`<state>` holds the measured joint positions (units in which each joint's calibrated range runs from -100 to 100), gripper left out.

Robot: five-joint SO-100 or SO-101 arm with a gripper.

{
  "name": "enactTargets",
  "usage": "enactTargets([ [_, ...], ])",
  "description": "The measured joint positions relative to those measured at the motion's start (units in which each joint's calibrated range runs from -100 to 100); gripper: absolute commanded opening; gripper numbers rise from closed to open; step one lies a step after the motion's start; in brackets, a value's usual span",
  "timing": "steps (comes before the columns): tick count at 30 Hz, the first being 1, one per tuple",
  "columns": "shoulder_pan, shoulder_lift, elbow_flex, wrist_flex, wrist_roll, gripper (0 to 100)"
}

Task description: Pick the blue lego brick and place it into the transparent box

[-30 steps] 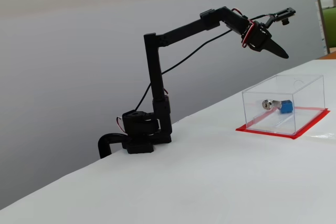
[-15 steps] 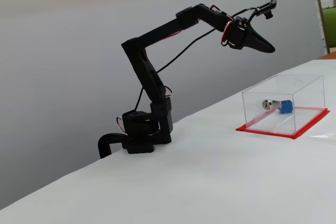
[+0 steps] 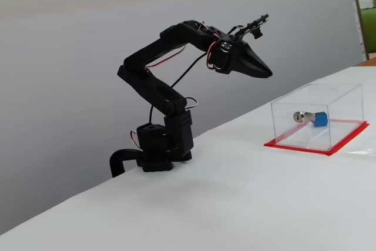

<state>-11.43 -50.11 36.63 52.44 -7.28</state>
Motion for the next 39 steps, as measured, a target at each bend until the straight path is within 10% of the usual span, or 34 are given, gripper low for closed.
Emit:
enactTargets([
  [24, 17.52, -47.61, 54.10, 0.00, 0.00, 1],
  [39, 21.37, -49.05, 61.87, -3.68, 5.28, 1],
])
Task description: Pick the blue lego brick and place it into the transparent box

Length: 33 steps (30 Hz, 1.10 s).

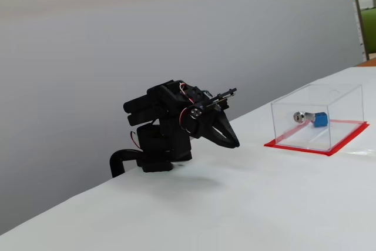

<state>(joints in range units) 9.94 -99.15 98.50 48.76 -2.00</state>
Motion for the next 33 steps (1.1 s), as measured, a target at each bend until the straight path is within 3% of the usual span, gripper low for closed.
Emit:
enactTargets([
  [33, 2.14, 0.00, 0.00, 2.74, 1.42, 1],
])
